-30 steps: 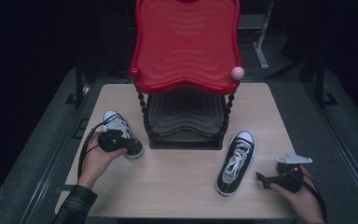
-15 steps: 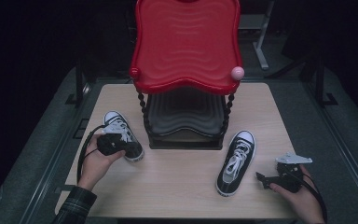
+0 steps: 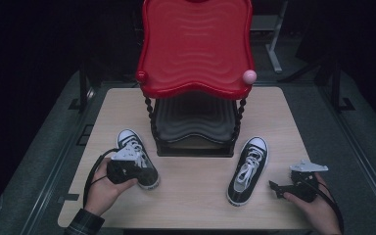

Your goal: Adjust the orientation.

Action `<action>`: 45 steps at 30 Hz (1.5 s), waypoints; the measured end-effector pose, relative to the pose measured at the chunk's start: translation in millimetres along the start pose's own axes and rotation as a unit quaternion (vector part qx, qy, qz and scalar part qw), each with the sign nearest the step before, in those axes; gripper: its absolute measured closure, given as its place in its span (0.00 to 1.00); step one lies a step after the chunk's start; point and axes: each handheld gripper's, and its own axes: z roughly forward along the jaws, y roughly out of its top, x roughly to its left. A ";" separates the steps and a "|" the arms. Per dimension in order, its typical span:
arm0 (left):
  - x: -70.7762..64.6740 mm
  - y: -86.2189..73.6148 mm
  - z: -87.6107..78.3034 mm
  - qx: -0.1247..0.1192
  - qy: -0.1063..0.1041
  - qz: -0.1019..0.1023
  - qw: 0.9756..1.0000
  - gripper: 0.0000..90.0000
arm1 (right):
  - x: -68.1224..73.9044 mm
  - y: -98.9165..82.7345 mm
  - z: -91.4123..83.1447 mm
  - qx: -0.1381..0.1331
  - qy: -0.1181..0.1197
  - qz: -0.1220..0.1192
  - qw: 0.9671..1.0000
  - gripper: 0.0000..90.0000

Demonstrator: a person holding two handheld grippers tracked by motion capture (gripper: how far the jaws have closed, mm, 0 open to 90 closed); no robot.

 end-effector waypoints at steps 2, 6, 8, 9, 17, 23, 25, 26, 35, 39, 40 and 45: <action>-11.5 0.2 1.7 0.005 -0.007 0.012 1.000 0.96 | 0.0 0.0 0.0 0.000 0.000 0.000 1.000 0.01; -33.9 -0.1 6.6 0.010 -0.032 0.027 0.999 0.96 | 0.0 0.0 0.0 0.000 0.000 0.000 1.000 0.01; -45.9 -0.3 9.3 0.011 -0.049 0.031 0.998 0.96 | 0.0 0.0 0.0 0.000 0.000 0.000 1.000 0.01; -45.9 -0.3 9.3 0.011 -0.049 0.031 0.998 0.96 | 0.0 0.0 0.0 0.000 0.000 0.000 1.000 0.01; -55.1 -0.6 9.8 0.015 -0.080 0.031 0.996 0.91 | 0.1 0.0 0.0 0.000 0.000 0.000 1.000 0.01; -43.9 8.6 -13.7 -0.014 -0.067 0.030 0.997 0.97 | 0.0 0.0 0.0 0.000 0.000 0.000 1.000 0.01; -24.2 12.4 -27.6 -0.018 -0.028 0.018 0.999 1.00 | 0.0 0.0 0.0 0.000 0.000 0.000 1.000 0.01; -24.2 12.4 -27.6 -0.018 -0.028 0.018 0.999 1.00 | 0.0 0.0 0.0 0.000 0.000 0.000 1.000 0.01; 70.3 13.4 -33.4 -0.013 0.081 -0.047 0.996 1.00 | 0.0 0.0 0.0 0.000 0.000 0.000 1.000 0.01; 100.8 10.9 -18.5 0.006 0.105 -0.062 0.993 1.00 | 0.0 0.0 0.0 0.000 0.000 0.000 1.000 0.01; 100.8 10.9 -18.5 0.006 0.105 -0.062 0.993 1.00 | 0.0 0.0 0.0 0.000 0.000 0.000 1.000 0.01; 127.3 6.6 5.2 0.033 0.134 -0.081 0.987 1.00 | 0.0 0.0 0.0 0.000 0.000 0.000 1.000 0.01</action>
